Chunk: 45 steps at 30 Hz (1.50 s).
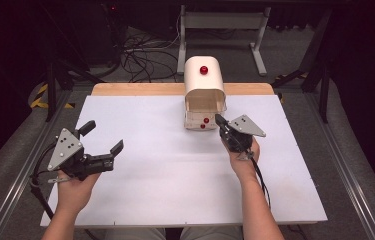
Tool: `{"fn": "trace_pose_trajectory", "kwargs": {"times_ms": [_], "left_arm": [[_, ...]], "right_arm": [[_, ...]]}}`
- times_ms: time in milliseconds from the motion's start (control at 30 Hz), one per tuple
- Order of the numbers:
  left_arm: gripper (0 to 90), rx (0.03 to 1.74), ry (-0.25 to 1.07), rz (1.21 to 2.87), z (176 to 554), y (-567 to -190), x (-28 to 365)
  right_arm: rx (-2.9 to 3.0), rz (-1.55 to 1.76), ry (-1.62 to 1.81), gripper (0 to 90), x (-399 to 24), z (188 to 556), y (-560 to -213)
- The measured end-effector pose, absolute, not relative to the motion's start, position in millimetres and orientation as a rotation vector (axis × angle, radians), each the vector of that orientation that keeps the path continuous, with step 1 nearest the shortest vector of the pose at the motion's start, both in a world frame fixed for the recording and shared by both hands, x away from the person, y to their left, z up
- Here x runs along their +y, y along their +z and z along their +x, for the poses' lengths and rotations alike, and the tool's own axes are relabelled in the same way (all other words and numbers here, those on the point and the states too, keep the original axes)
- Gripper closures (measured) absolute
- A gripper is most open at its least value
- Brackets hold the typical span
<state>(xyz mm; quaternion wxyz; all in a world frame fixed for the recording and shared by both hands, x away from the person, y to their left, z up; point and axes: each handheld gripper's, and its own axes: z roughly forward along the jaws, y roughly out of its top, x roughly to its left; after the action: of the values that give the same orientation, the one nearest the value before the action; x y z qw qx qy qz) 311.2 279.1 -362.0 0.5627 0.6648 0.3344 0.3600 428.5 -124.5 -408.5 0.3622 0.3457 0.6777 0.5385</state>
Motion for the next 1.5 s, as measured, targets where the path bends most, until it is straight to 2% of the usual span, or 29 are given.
{"fn": "trace_pose_trajectory", "kwargs": {"times_ms": [1500], "left_arm": [[2.6,0.789,0.841,1.558,313,-362,282]], "right_arm": [[1.717,0.907,1.338,90.0,-117,440,-407]]}}
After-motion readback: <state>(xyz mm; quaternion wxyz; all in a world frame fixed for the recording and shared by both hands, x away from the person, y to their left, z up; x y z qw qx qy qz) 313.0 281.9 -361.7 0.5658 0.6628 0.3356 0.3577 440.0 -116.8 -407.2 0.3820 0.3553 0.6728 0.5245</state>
